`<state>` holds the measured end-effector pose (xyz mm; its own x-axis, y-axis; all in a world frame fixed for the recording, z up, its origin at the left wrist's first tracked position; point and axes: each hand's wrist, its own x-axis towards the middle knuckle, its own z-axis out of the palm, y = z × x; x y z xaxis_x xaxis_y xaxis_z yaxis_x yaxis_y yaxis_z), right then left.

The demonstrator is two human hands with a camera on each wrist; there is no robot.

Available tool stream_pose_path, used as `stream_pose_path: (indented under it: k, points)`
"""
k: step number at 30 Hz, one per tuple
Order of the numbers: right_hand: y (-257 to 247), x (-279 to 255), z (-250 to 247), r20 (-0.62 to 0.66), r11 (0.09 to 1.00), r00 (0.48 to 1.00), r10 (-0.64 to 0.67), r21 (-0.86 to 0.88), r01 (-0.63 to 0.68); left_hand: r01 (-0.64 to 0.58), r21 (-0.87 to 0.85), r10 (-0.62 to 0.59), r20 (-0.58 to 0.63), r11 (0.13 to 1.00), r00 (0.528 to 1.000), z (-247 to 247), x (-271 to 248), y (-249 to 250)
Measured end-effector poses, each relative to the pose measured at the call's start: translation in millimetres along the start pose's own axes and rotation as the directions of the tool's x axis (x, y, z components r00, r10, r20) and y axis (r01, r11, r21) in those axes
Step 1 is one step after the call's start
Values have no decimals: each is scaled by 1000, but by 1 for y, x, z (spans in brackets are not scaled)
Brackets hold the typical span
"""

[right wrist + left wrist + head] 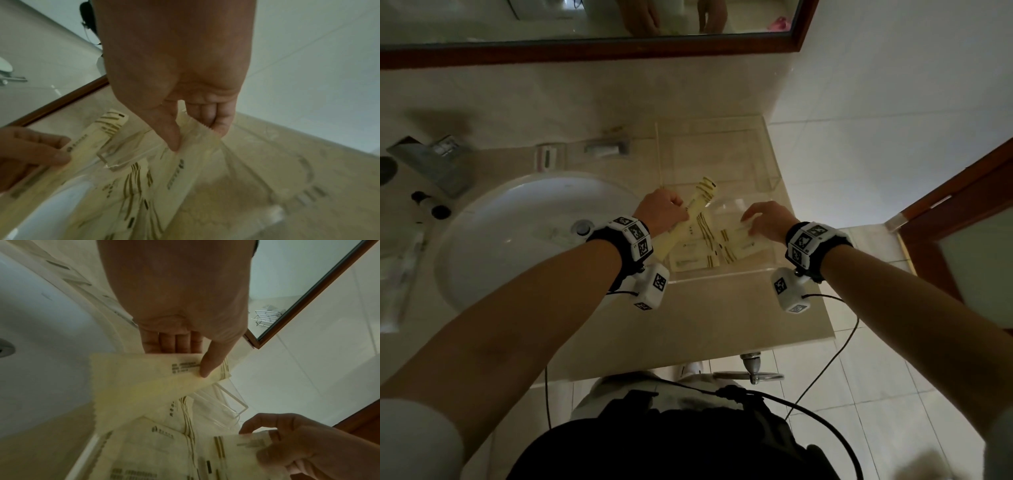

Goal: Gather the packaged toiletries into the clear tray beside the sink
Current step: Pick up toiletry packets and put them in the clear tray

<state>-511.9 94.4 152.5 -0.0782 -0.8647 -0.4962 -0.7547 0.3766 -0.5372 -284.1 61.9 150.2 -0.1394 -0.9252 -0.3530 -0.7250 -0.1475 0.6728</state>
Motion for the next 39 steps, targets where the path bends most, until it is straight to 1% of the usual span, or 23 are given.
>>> stream_pose_path:
  k: [2, 5, 9, 16, 24, 27, 29, 30, 32, 34, 35, 37, 39]
  points:
    - [5, 0, -1, 4, 995, 1000, 9, -101, -9, -3, 0, 3, 1, 1000, 1000, 3, 2, 4]
    - [8, 0, 2, 26, 982, 1000, 2, -189, 3, -9, -1, 9, 8, 1000, 1000, 7, 5, 7]
    - [5, 2, 6, 60, 975, 998, 2, -224, 11, -16, -19, 16, 13, 1000, 1000, 8, 8, 9]
    - [3, 1, 9, 104, 930, 995, 3, -366, 36, -10, -16, 10, 28, 1000, 1000, 10, 12, 7]
    - [-2, 3, 7, 109, 891, 993, 34, -453, 19, -10, -19, 12, 76, 1000, 997, 11, 14, 8]
    - [-1, 5, 5, 88, 901, 996, 24, -434, 17, -19, -33, 22, 109, 999, 994, 13, 14, 8]
    - [3, 10, 3, 51, 924, 999, -6, -381, 25, -28, -22, 31, 132, 999, 991, 14, 14, 9]
    - [4, 12, 3, 32, 950, 999, -22, -311, 31, -30, -20, 32, 146, 999, 989, 15, 13, 10]
    - [5, 13, 2, 26, 993, 998, -53, -100, 56, -35, -10, 36, 179, 999, 983, 18, 12, 11]
    - [3, 13, 1, 55, 993, 994, -97, 76, 93, -55, 33, 46, 230, 998, 972, 21, 11, 12]
    - [1, 13, 2, 65, 987, 991, -121, 118, 113, -73, 62, 54, 259, 995, 964, 23, 10, 13]
    - [-1, 11, 3, 79, 984, 985, -151, 108, 142, -101, 100, 65, 313, 990, 947, 26, 9, 14]
    - [-2, 9, 6, 96, 986, 982, -166, 10, 165, -123, 129, 71, 350, 984, 934, 28, 6, 15]
